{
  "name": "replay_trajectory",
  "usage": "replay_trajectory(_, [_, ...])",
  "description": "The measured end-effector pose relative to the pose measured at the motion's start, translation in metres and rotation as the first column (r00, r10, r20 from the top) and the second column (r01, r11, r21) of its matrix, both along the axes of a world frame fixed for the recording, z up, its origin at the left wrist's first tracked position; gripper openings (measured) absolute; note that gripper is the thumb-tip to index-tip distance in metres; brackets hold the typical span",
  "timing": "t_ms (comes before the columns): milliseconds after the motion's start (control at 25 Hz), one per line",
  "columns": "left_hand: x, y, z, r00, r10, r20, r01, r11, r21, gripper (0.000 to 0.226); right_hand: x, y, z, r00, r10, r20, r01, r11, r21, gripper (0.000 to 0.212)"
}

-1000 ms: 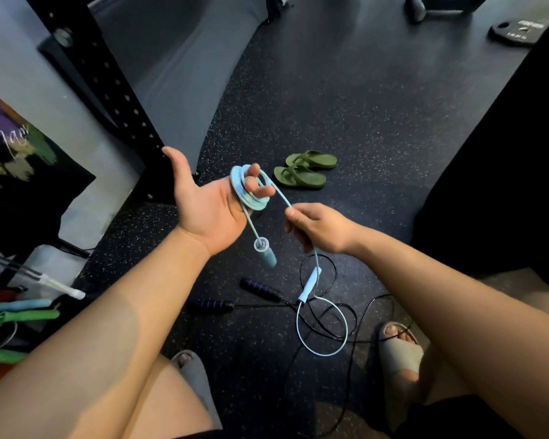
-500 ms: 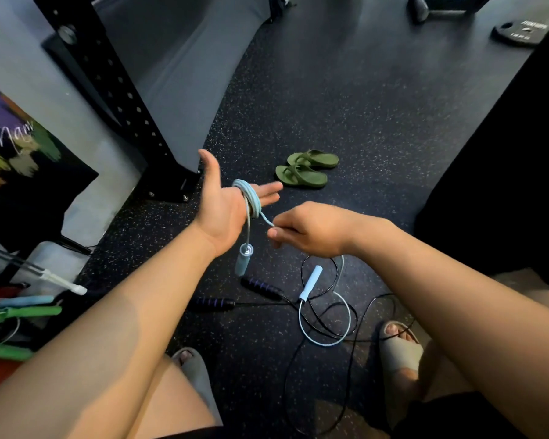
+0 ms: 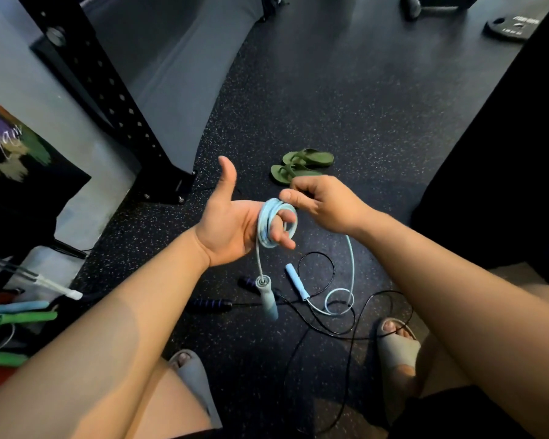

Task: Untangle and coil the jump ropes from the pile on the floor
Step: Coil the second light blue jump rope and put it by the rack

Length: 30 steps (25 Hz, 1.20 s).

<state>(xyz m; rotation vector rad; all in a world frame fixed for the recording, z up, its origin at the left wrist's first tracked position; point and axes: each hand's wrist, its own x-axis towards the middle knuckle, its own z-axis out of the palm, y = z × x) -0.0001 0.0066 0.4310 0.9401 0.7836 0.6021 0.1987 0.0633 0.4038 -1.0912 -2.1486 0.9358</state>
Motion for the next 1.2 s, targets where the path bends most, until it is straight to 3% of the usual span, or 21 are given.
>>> replay_trajectory(120, [-0.004, 0.003, 0.000, 0.981, 0.147, 0.125, -0.146, 0.989, -0.019, 0.126, -0.008, -0.004, -0.021, 0.998, -0.058, 0.001, 0.058, 0.991, -0.118, 0.046])
replay_trajectory(240, [-0.008, 0.005, 0.004, 0.906, 0.323, 0.274, -0.313, 0.946, -0.078, 0.125, -0.017, -0.012, -0.027, 0.996, -0.081, 0.022, 0.084, 0.964, -0.251, 0.047])
replay_trajectory(440, [-0.017, 0.011, 0.007, 0.780, 0.545, 0.309, -0.552, 0.831, -0.073, 0.126, -0.022, -0.016, -0.030, 0.998, 0.019, 0.067, 0.009, 0.919, -0.394, 0.047])
replay_trajectory(560, [-0.023, 0.012, 0.010, 0.705, 0.627, 0.332, -0.648, 0.760, -0.060, 0.123, -0.021, -0.017, -0.025, 0.980, 0.117, 0.161, -0.049, 0.925, -0.377, 0.036])
replay_trajectory(680, [-0.022, 0.013, 0.008, 0.678, 0.670, 0.304, -0.699, 0.715, -0.016, 0.117, -0.022, -0.023, -0.012, 0.911, 0.234, 0.340, -0.167, 0.962, -0.214, 0.027])
replay_trajectory(800, [-0.014, 0.013, -0.006, 0.754, 0.656, 0.026, -0.654, 0.747, 0.117, 0.119, -0.029, -0.030, 0.006, 0.872, 0.241, 0.426, -0.252, 0.967, -0.033, 0.034])
replay_trajectory(920, [-0.005, 0.010, -0.019, 0.828, 0.521, -0.208, -0.494, 0.853, 0.169, 0.118, -0.033, -0.032, 0.021, 0.850, 0.239, 0.470, -0.311, 0.947, 0.080, 0.033])
replay_trajectory(1040, [0.006, 0.001, -0.016, 0.897, 0.319, -0.307, -0.283, 0.946, 0.158, 0.116, -0.029, -0.028, 0.028, 0.880, 0.205, 0.430, -0.303, 0.937, 0.175, 0.034])
replay_trajectory(1200, [0.012, -0.007, -0.019, 0.946, 0.072, -0.315, -0.038, 0.993, 0.114, 0.126, -0.007, -0.009, 0.032, 0.968, 0.117, 0.223, -0.162, 0.968, 0.194, 0.034])
